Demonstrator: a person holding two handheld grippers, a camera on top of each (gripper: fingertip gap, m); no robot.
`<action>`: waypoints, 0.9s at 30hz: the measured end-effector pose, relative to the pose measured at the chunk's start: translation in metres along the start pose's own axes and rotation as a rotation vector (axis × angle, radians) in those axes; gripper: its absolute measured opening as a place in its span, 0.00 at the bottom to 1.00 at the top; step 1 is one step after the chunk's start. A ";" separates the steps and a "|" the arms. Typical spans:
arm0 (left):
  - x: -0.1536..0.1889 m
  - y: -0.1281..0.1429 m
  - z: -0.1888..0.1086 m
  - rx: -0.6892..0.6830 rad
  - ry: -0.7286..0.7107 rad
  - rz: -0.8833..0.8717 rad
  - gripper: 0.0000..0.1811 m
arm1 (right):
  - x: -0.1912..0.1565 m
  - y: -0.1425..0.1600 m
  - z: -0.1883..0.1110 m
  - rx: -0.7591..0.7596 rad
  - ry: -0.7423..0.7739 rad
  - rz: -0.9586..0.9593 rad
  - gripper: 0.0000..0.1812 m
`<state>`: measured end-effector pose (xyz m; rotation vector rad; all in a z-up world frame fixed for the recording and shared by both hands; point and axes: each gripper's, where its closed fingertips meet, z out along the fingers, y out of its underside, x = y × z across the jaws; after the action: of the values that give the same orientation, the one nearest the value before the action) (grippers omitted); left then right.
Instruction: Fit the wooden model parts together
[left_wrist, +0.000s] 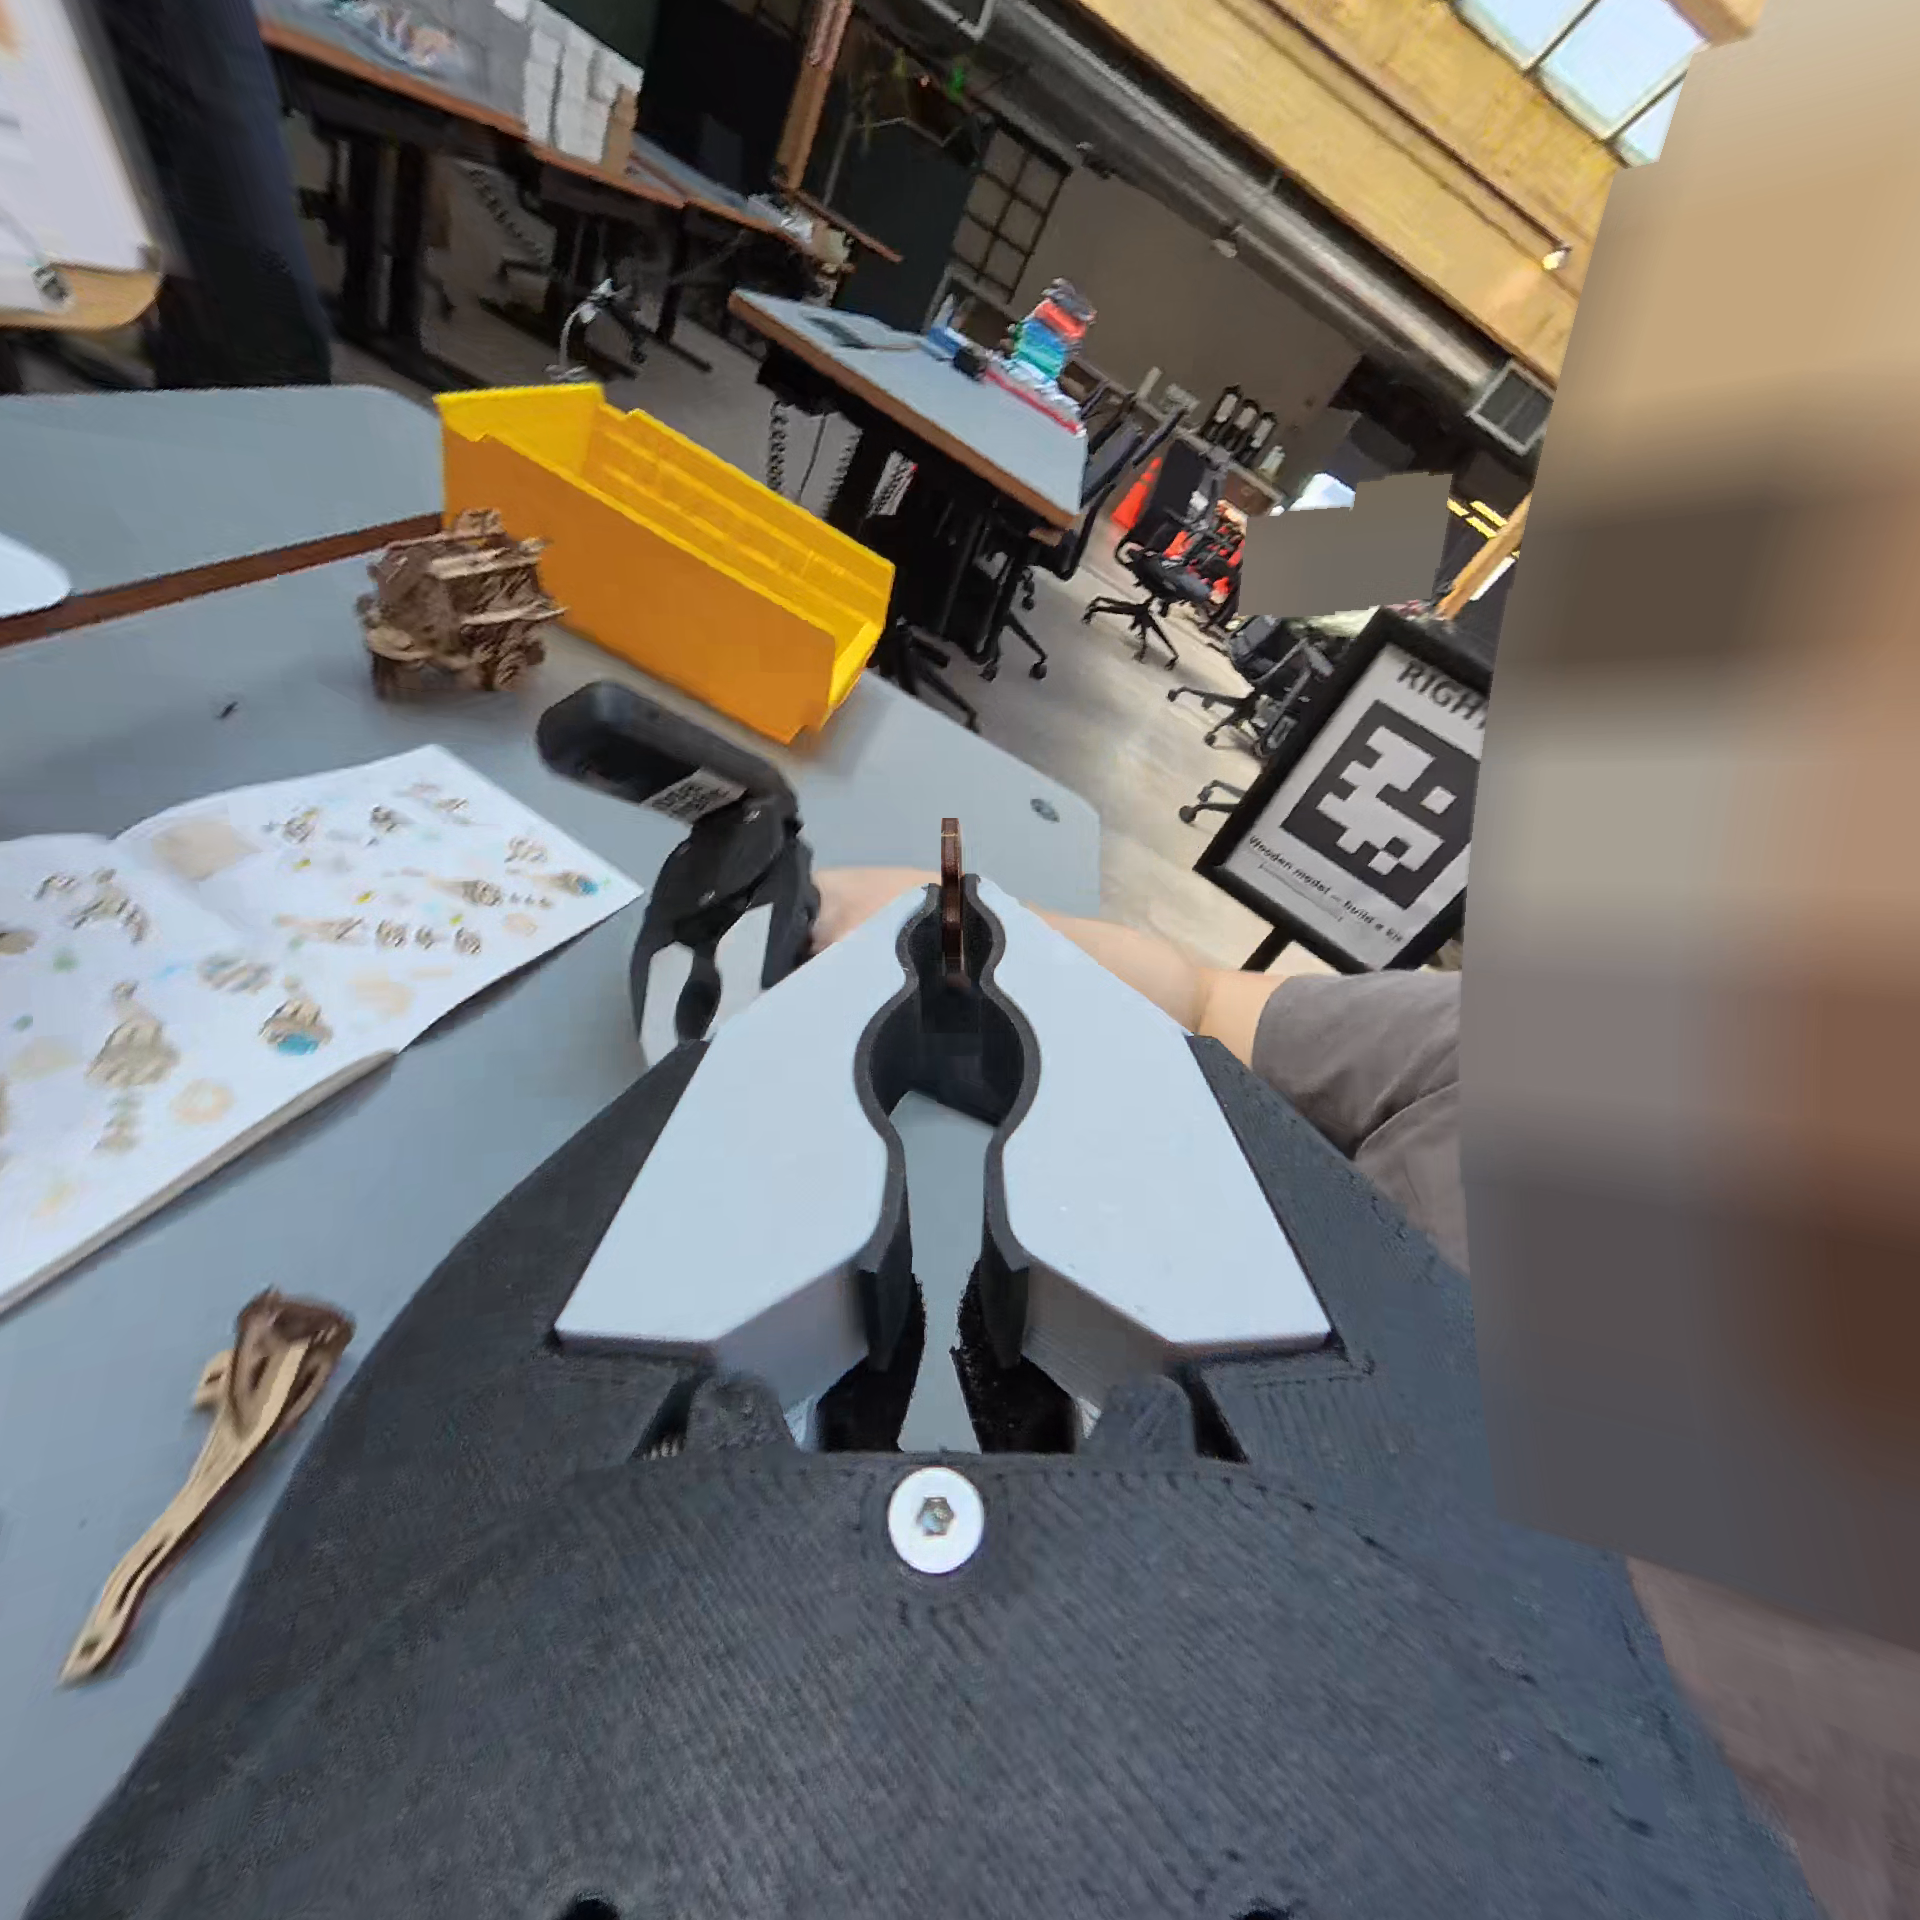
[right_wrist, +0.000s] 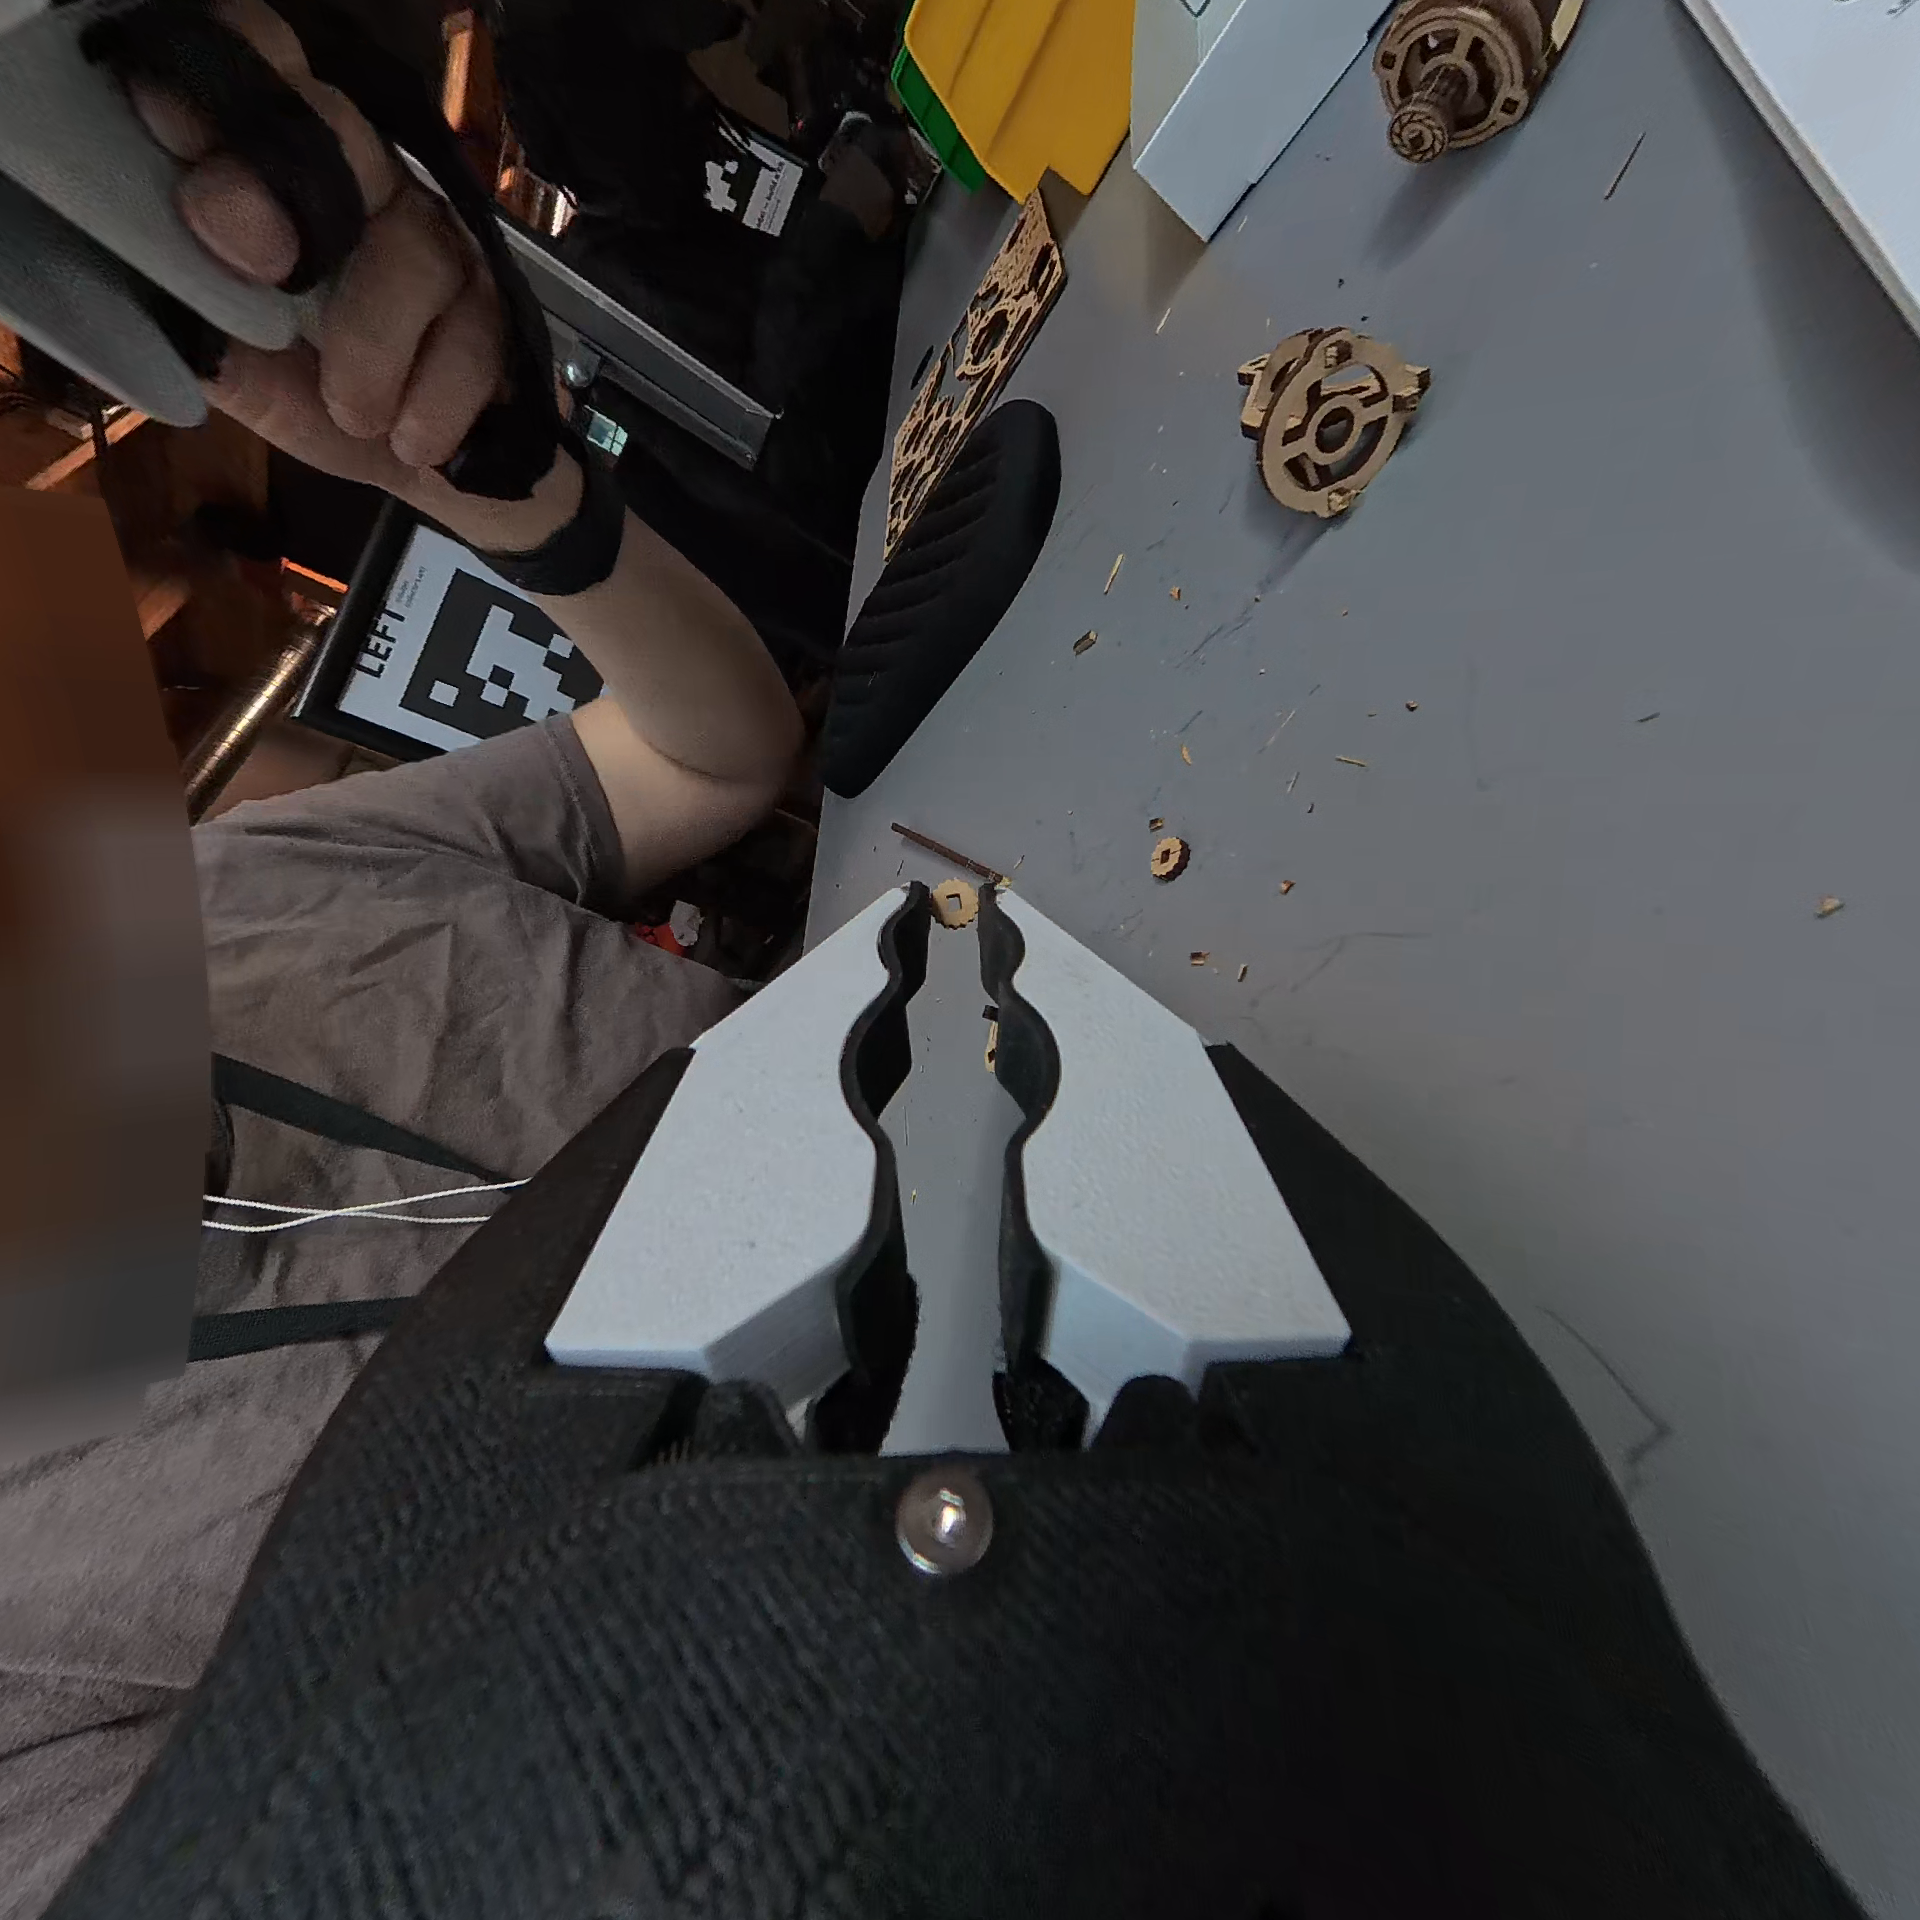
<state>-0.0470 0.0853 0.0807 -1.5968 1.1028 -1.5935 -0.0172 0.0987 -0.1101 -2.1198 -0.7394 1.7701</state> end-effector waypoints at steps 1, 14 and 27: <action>0.009 -0.010 0.020 0.000 0.069 -0.026 0.00 | 0.001 0.000 0.000 0.002 0.002 0.004 0.04; -0.015 -0.035 0.249 -0.594 0.073 -0.230 0.00 | -0.041 0.001 0.041 0.057 -0.148 0.061 0.04; -0.016 0.182 0.370 -1.135 0.206 -0.328 0.00 | -0.026 0.014 0.045 -0.002 -0.072 -0.015 0.04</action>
<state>0.2963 -0.0319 -0.1167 -2.4263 2.1850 -1.3810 -0.0608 0.0680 -0.1055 -2.0555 -0.7733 1.8469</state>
